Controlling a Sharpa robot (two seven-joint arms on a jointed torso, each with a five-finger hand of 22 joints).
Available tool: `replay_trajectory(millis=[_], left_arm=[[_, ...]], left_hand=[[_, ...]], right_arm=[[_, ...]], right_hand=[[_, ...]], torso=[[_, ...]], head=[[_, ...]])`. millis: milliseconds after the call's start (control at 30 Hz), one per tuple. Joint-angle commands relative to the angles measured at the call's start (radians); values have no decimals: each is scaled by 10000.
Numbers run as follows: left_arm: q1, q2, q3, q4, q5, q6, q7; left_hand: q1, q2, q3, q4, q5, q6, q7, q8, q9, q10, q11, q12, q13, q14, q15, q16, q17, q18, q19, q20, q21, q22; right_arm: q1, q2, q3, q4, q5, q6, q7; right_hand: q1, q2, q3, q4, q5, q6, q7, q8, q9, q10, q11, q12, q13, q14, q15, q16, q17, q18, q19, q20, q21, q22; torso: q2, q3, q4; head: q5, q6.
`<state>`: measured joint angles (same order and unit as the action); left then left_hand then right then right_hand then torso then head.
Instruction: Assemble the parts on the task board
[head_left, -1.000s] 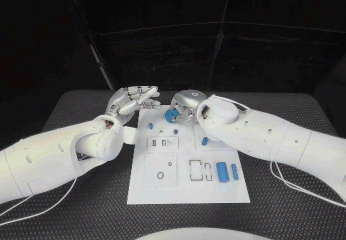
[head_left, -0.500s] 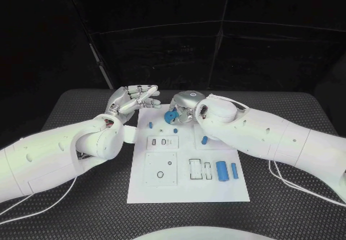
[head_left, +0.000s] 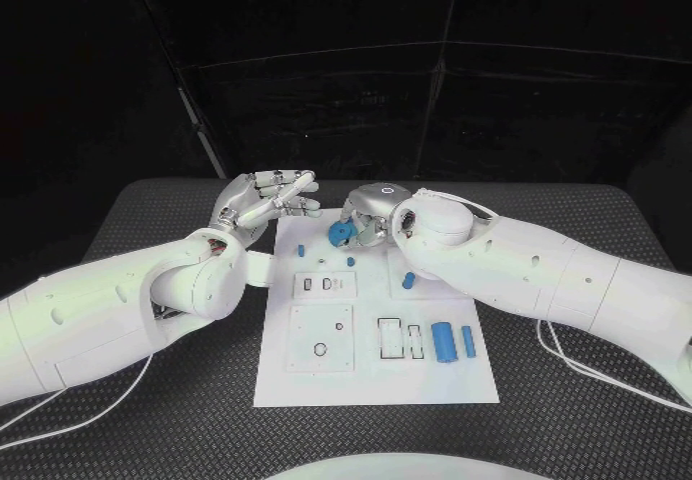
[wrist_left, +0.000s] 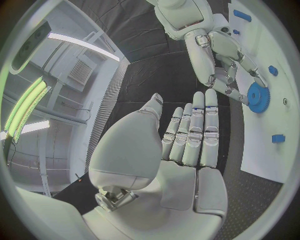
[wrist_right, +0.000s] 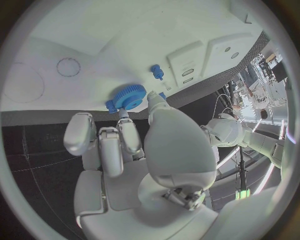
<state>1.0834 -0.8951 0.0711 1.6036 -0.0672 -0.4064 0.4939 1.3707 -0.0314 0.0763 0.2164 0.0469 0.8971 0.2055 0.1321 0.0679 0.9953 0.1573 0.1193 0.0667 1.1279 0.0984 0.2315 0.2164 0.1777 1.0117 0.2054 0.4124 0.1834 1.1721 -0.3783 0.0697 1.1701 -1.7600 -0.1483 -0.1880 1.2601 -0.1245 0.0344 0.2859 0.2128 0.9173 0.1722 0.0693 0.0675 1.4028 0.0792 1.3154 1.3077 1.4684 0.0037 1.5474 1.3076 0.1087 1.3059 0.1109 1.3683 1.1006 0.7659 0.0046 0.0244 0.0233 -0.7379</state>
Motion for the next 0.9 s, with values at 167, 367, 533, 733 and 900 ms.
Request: replay_trajectory(millis=[167, 367, 533, 733, 900], left_arm=[[19, -7, 12, 6, -43, 99, 46], [19, -26, 12, 15, -43, 113, 29], [18, -40, 12, 19, -43, 113, 21], [17, -73, 12, 25, -43, 118, 24], [17, -139, 12, 53, -43, 116, 30]], left_hand=[[78, 32, -4, -62, 13, 73, -20, -41, -11, 41, 14, -58, -14, -27, 44, -69, 16, 34, 67, -7, 1, -12], [78, 32, -4, -62, 13, 73, -20, -41, -11, 41, 14, -58, -14, -27, 44, -69, 16, 34, 67, -7, 1, -12], [78, 32, -4, -62, 13, 73, -20, -41, -11, 41, 14, -58, -14, -27, 44, -69, 16, 34, 67, -7, 1, -12], [78, 38, -10, -65, 13, 72, -17, -50, -12, 40, 15, -68, -15, -28, 45, -77, 21, 34, 63, -6, -4, -16], [80, 39, -11, -67, 13, 71, -18, -52, -12, 40, 16, -71, -15, -28, 45, -79, 23, 34, 62, -6, -6, -18]], right_arm=[[18, -123, 1, 34, 163, 206, -381], [16, -389, 1, 286, 348, -662, -248], [13, -646, 2, 583, 525, -1400, -85], [2, -1676, 7, 1512, 1268, -2682, 432], [5, -2986, 8, 2119, 2888, -2505, 1430]], right_hand=[[-1224, 513, -481, 34, 1819, -59, 4, -18, 23, 110, 70, 215, 312, 912, 81, 64, 2112, -169, 35, 84, 76, 44], [-1252, 653, -673, 26, 1934, 101, -35, 43, 50, 248, 41, 417, 503, 949, 65, 122, 2285, -211, 175, 78, 188, 280], [-1218, 709, -725, 16, 1938, 173, -56, 66, 58, 333, 23, 535, 616, 968, 52, 151, 2372, -227, 230, 69, 232, 367], [-719, 782, -861, -132, 2382, 361, -119, 81, 56, 457, -42, 697, 775, 972, -2, 158, 2391, -240, 283, 15, 280, 442], [282, 486, -991, -659, 1461, 343, -126, 8, 25, 422, -50, 664, 762, 917, -20, 79, 2154, -193, 112, -5, 154, 182]], torso=[[-4, 7, -4], [-5, 9, -12], [2, 14, -13], [-14, 11, -15], [-27, -3, -63]], head=[[-3, -3], [2, 2], [-7, 14], [-40, 61], [-86, 133]])
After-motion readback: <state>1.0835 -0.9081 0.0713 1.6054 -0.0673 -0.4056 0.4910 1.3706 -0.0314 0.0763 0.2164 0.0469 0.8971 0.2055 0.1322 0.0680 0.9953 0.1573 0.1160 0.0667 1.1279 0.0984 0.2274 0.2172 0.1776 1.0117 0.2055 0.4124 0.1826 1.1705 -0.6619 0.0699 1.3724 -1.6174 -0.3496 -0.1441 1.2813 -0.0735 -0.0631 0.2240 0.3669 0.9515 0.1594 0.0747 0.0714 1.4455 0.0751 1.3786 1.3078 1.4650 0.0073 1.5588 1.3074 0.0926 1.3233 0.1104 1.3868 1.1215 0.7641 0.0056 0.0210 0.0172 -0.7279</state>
